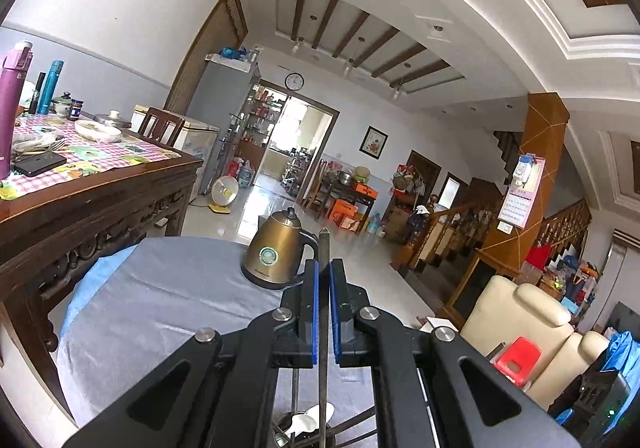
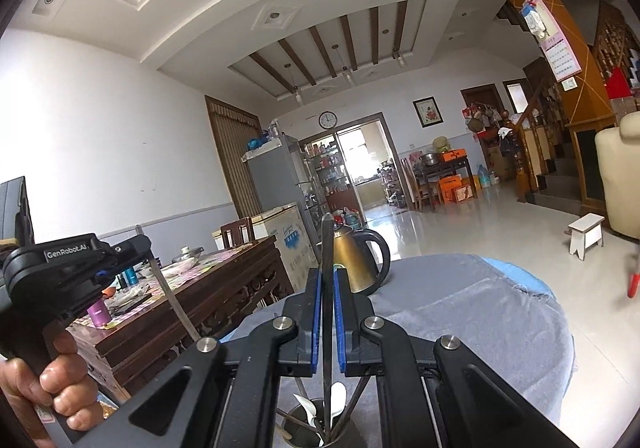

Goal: Organize utensils
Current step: 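Carry both chopsticks over the cup and lower them into it with both grippers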

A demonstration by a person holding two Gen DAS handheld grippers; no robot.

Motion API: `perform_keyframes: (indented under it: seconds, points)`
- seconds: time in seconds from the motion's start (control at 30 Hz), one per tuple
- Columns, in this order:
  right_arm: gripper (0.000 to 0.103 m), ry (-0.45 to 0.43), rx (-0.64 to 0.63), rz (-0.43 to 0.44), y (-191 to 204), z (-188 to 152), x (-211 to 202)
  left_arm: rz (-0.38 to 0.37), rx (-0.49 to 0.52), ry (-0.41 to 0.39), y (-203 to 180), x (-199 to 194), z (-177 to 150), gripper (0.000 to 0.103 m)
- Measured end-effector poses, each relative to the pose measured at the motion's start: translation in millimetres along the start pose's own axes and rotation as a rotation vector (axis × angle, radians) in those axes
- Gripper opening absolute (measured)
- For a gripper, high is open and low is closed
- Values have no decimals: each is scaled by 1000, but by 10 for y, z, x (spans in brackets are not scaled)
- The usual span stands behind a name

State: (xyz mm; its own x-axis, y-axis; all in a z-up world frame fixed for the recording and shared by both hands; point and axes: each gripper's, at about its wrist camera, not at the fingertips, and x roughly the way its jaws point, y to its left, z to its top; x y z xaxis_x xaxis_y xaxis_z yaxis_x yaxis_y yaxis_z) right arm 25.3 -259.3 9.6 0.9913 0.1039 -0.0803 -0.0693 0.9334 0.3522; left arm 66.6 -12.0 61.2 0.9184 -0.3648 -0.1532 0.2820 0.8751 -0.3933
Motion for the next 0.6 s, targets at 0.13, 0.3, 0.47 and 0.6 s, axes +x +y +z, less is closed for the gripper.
perform_keyframes:
  seconds: [0.13,0.3,0.47,0.6]
  points:
    - [7,-3,-8,-2,12,-9,4,9,6,-15,-28,9,-67,5]
    - [7,5,-8,5,11,-42,13,32,27,-45,-51,-2,-97,5]
    - [7,15,-18,7,9,-42,52,51,55,-68,-89,5,-157,5]
    - [7,20,-26,7,13,-70,71,68,68,-72,-88,46,-219,5]
